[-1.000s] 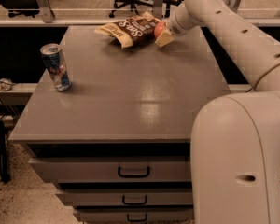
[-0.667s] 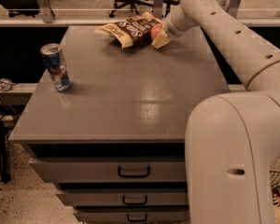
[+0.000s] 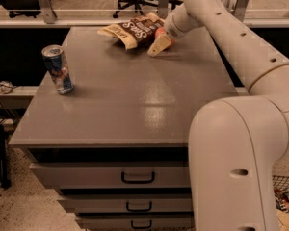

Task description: Move apple near brown chip bag

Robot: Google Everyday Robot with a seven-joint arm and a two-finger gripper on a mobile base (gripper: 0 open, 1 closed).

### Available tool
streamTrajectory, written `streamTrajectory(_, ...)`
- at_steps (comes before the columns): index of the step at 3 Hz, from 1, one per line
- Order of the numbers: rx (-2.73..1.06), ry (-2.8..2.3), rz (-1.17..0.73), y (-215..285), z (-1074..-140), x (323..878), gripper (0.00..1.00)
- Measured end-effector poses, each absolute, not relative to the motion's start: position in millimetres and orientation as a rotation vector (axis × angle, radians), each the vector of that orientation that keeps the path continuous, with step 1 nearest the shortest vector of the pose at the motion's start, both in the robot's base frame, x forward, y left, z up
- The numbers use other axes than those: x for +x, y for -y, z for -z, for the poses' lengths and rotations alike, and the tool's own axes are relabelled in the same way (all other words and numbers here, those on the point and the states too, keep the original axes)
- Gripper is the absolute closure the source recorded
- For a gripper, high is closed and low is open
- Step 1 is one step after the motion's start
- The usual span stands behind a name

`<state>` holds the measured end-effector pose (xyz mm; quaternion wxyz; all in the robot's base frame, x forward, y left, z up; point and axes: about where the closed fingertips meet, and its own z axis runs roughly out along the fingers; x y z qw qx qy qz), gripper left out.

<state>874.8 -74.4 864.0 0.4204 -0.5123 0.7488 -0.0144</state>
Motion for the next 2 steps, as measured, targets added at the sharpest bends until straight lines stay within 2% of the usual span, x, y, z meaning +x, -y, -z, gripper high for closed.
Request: streamTrajectory(2,-1.169,-1.790,-0.089,100,-904,847,0.00)
